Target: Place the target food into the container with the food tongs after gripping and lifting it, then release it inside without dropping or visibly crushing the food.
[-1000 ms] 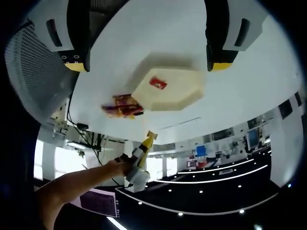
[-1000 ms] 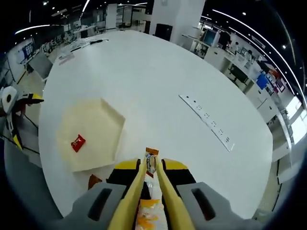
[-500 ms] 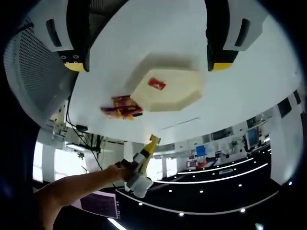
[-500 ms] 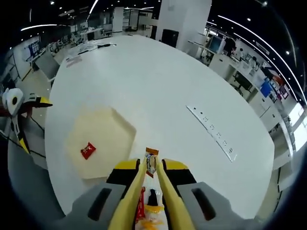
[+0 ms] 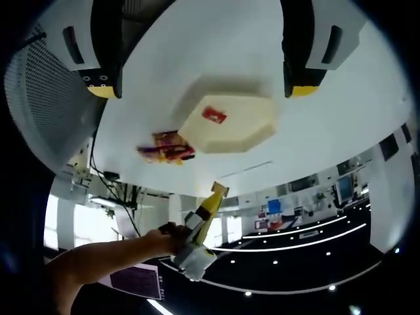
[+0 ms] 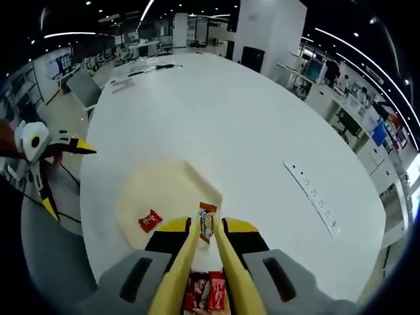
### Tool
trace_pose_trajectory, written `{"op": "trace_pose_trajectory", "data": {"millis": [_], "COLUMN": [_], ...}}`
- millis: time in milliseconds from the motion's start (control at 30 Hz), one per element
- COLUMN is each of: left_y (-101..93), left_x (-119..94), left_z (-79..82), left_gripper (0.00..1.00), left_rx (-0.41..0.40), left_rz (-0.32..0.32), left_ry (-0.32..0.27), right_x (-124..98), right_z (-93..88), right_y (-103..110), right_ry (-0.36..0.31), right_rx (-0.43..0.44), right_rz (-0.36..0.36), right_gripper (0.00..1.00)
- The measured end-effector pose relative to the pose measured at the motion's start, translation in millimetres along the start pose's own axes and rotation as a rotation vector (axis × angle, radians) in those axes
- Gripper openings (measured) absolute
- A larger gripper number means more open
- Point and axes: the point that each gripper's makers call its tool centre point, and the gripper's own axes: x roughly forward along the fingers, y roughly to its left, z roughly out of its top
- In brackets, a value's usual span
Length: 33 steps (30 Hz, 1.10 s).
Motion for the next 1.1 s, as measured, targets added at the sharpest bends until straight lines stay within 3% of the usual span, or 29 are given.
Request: {"op": "trace_pose_trajectory", "data": {"millis": [533, 1100], "left_y": [-0.5, -3.0], "left_x": [0, 1], "left_z": [-1.9, -2.1], "left_gripper": [0.99, 0.99], "left_rx": [0.009, 0.016], "left_rz": [0.0, -0.008], "left_ry": [0.011, 0.011], "right_x": [6, 8], "right_z": [23.6, 28.3], "right_y": [44, 53], "right_ry": [-0.025, -0.033], "right_rx": [-0.072, -0.075], "right_rz": [0.079, 0.107], "right_gripper": [0.18, 0.21]}}
